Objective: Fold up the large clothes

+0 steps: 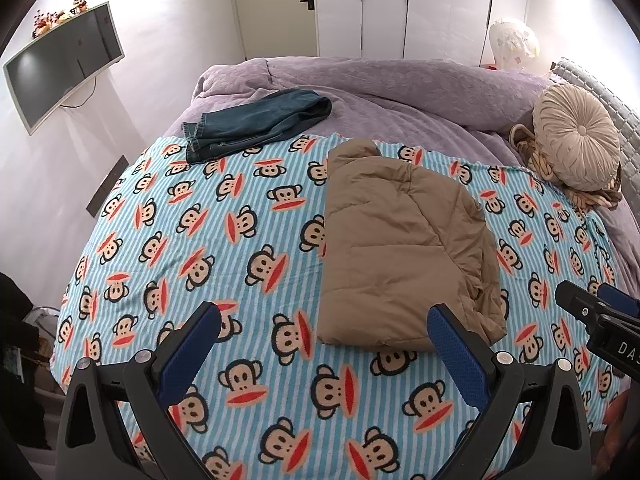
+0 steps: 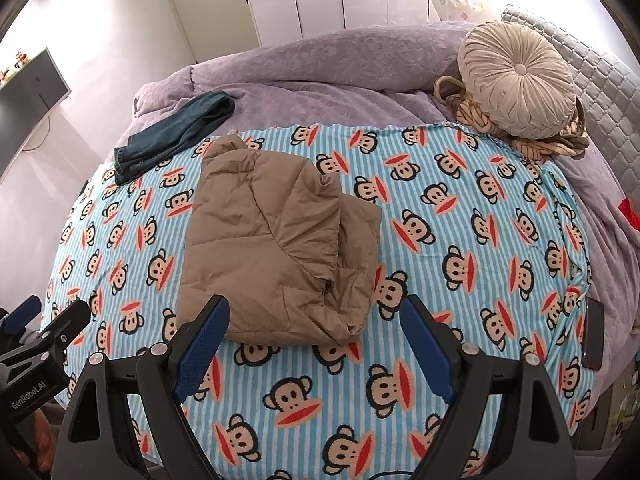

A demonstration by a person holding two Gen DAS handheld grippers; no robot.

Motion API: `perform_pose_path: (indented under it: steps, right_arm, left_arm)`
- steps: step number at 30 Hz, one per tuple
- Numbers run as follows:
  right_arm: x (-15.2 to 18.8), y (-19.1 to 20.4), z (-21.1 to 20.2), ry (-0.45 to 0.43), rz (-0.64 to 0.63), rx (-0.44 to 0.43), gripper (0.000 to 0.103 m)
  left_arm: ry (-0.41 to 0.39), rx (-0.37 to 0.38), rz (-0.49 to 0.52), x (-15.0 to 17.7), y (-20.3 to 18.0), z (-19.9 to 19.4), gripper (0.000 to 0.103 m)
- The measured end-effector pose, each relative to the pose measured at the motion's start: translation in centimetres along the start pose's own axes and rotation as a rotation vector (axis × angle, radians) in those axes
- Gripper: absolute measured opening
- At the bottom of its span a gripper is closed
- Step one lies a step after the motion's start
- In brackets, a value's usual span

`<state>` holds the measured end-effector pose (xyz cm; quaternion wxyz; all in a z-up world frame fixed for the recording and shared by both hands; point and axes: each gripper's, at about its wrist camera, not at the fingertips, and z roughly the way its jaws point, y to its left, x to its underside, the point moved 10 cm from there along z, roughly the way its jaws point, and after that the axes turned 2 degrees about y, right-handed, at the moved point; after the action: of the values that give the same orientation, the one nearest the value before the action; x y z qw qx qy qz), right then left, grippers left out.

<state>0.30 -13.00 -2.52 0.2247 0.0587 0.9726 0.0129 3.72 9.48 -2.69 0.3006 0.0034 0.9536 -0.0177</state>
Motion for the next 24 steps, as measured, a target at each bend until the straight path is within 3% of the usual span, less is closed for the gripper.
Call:
perform_pose_path:
  steps: [24]
  right_arm:
    - [-0.62,-0.06,0.01,-0.002,-0.007,0.004,0.089]
  left_arm:
    - [-0.004,-0.004,0.025,-0.24,0.03,0.05,0.103]
